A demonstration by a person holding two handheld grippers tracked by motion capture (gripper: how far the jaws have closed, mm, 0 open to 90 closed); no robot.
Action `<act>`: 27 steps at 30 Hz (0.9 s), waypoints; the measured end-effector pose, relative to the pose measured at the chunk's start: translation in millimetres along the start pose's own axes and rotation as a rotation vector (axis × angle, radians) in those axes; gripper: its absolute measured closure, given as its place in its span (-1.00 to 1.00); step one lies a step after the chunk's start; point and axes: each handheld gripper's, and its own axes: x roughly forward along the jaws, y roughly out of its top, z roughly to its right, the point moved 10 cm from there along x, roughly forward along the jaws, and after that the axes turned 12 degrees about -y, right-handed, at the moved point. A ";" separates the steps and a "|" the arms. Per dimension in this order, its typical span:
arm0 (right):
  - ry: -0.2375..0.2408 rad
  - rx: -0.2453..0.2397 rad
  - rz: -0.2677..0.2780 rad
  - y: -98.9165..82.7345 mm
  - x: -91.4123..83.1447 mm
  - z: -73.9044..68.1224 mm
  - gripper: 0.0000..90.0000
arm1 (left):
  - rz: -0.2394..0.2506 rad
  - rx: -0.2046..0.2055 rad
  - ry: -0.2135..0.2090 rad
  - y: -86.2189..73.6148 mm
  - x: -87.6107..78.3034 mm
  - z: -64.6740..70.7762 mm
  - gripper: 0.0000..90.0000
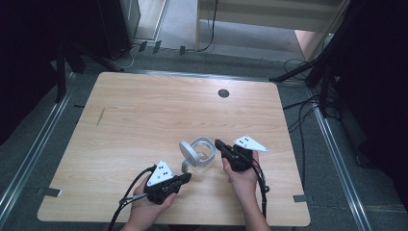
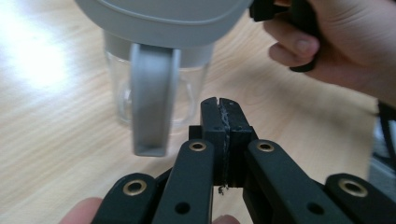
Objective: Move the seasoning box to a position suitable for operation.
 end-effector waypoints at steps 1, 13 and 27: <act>0.000 0.000 0.000 0.0 0.0 0.0 1.00 | 0.000 0.000 0.000 0.0 0.0 0.0 1.00; 0.026 -0.020 0.001 -4.6 -7.1 -8.5 1.00 | 0.014 -0.036 0.009 0.4 -7.4 -17.6 1.00; 0.049 -0.065 -0.004 0.8 0.0 -24.9 1.00 | 0.057 -0.082 0.097 8.9 -33.8 -57.6 1.00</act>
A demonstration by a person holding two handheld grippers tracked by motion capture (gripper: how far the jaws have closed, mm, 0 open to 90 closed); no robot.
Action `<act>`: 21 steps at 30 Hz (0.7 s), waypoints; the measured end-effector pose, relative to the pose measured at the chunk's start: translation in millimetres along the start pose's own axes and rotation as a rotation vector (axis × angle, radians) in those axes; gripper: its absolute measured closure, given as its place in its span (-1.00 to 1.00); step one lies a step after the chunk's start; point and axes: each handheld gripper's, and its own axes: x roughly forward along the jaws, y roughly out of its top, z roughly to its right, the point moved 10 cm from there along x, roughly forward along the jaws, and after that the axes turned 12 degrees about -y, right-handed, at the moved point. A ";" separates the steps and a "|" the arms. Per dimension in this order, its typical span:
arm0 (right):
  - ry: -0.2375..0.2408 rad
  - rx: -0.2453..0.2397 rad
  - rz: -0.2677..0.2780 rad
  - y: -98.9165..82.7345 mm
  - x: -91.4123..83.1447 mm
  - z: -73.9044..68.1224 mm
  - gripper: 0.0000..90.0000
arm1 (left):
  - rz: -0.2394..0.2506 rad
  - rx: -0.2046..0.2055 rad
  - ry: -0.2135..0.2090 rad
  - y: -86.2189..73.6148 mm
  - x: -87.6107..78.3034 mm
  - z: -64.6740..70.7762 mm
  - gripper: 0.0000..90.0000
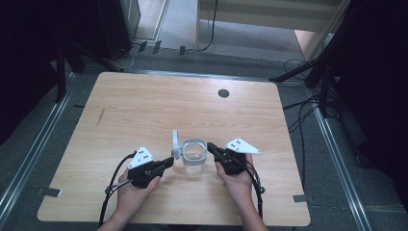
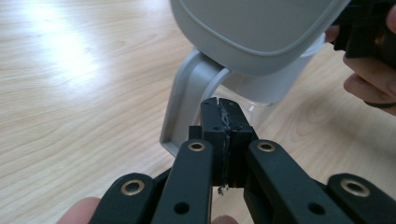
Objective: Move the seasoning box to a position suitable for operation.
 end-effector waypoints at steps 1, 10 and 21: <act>0.000 0.000 0.000 0.0 0.0 0.0 1.00 | 0.000 0.000 0.000 0.0 0.0 0.0 1.00; 0.087 -0.035 -0.005 16.7 27.6 1.9 1.00 | 0.003 -0.004 0.027 5.2 0.1 -12.7 1.00; 0.133 -0.085 -0.007 8.0 11.0 -10.5 1.00 | 0.047 -0.011 0.051 22.3 12.0 -28.6 1.00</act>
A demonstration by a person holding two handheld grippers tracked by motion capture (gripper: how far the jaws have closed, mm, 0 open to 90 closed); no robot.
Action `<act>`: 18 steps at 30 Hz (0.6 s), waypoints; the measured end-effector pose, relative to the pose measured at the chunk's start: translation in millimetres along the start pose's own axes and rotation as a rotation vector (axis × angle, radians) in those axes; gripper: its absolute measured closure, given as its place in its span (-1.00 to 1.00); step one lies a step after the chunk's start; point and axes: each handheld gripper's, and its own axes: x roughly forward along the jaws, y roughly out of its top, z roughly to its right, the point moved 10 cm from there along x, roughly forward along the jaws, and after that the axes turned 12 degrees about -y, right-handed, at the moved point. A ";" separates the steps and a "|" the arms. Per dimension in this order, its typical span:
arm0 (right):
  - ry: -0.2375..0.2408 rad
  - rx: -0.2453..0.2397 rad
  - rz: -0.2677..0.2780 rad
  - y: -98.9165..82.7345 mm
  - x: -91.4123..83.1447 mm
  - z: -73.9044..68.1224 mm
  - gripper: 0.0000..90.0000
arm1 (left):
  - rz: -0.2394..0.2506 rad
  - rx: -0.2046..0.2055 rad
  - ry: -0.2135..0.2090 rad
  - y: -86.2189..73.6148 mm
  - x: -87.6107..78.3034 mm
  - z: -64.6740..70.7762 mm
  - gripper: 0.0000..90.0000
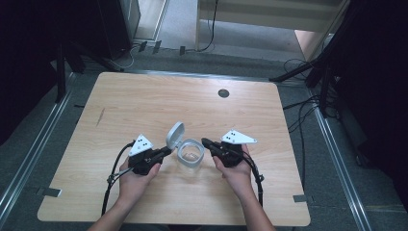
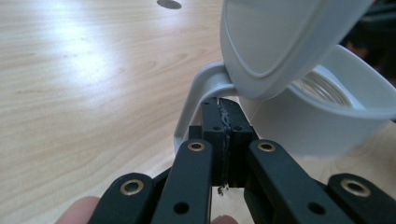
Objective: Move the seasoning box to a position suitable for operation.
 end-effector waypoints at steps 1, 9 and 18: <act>0.000 0.000 0.000 0.0 0.0 0.0 1.00 | 0.000 0.000 0.000 0.0 0.0 0.0 1.00; 0.002 -0.010 -0.005 -9.6 -7.7 -16.6 1.00 | 0.030 0.011 -0.005 7.2 8.7 -11.0 1.00; -0.001 0.008 -0.001 -15.0 -9.8 -31.8 1.00 | 0.026 -0.035 0.021 3.4 10.6 -19.5 0.98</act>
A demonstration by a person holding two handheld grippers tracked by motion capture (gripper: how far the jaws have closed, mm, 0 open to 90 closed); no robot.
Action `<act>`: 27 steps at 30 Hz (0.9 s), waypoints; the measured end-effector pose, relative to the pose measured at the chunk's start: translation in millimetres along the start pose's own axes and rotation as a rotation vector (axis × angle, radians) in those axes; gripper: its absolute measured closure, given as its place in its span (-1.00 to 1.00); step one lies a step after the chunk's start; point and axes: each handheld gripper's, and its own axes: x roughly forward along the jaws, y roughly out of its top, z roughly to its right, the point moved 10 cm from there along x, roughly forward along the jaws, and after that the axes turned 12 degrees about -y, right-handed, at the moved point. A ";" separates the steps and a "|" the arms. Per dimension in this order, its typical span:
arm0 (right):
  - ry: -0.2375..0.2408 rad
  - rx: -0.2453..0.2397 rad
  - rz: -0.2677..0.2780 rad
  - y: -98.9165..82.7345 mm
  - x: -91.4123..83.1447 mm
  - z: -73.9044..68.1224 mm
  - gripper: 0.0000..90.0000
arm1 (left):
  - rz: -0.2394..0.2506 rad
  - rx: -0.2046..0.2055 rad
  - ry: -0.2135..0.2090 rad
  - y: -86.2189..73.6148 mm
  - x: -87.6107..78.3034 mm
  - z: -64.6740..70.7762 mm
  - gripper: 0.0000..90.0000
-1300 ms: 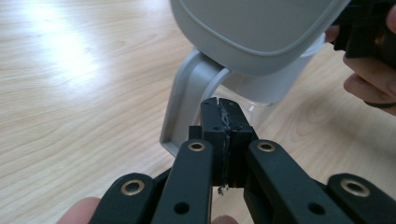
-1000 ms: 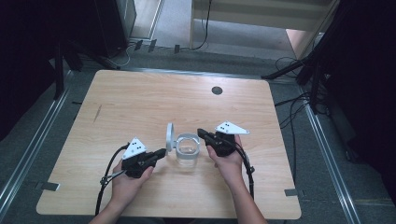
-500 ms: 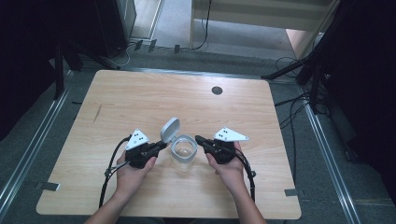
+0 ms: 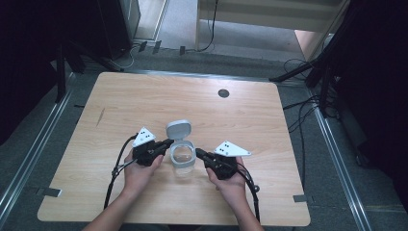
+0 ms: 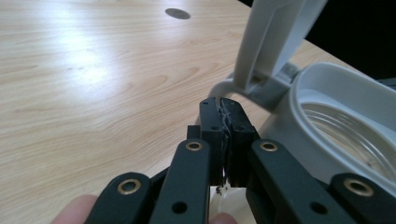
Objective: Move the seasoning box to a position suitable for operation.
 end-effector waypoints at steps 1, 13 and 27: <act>-0.010 -0.002 0.002 -0.5 0.6 -0.8 1.00 | -0.005 -0.009 0.006 -2.2 -5.5 1.4 0.98; -0.023 0.047 0.008 -2.9 1.8 -2.0 1.00 | -0.021 -0.015 0.013 -13.8 -30.4 34.1 1.00; -0.075 0.098 0.002 -10.0 -5.4 0.0 1.00 | -0.007 -0.026 0.012 -10.8 -21.0 38.0 1.00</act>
